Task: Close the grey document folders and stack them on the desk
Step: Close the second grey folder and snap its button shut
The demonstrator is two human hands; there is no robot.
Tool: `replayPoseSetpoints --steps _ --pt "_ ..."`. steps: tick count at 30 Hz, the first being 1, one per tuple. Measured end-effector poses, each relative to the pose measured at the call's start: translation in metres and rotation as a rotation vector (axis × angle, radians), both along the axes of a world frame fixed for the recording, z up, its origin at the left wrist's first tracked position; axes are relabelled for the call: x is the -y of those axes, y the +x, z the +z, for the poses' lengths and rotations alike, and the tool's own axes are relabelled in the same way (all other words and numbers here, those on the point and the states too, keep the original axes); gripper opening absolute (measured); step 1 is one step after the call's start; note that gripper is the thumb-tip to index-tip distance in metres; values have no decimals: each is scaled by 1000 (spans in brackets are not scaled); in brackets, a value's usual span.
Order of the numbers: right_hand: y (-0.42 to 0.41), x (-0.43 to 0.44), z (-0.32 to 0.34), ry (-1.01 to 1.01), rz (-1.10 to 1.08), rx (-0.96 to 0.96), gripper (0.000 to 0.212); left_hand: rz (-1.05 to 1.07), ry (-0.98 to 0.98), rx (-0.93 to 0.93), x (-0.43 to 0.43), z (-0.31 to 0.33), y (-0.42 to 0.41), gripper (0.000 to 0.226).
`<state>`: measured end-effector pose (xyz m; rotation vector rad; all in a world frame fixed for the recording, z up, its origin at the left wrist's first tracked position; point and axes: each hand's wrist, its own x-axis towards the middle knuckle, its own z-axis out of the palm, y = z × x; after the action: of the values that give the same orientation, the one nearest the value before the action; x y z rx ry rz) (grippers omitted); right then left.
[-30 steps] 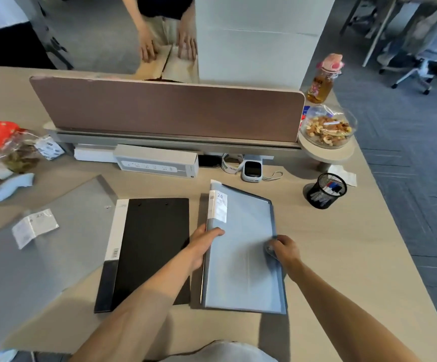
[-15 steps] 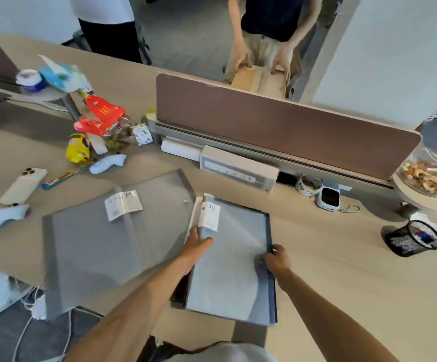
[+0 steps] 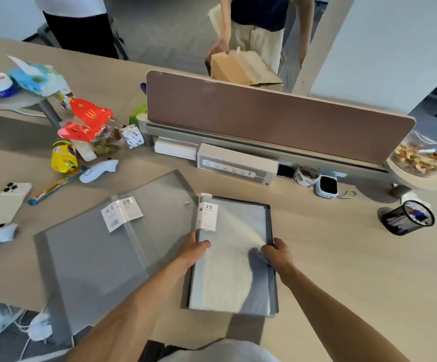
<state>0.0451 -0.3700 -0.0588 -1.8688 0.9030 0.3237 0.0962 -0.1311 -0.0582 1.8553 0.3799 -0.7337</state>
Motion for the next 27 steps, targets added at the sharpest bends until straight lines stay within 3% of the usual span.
replayPoseSetpoints --steps 7,10,13,21,23,25,27 --pt "-21 55 12 86 -80 -12 22 -106 -44 -17 50 6 -12 39" --pt "-34 97 16 60 -148 -10 13 -192 71 -7 82 3 -16 56" --pt "-50 143 12 53 -177 -35 21 -261 121 -20 119 -8 -15 70" --pt "-76 237 10 32 -202 -23 14 -314 109 -42 223 -6 -33 84" --pt "-79 249 10 27 -185 -10 22 -287 95 -42 236 -3 -37 82" --pt "-79 253 11 7 -145 -23 43 -267 68 -45 241 2 -41 72" --pt "-79 252 14 -77 -47 -51 42 -250 39 -36 240 1 -42 69"
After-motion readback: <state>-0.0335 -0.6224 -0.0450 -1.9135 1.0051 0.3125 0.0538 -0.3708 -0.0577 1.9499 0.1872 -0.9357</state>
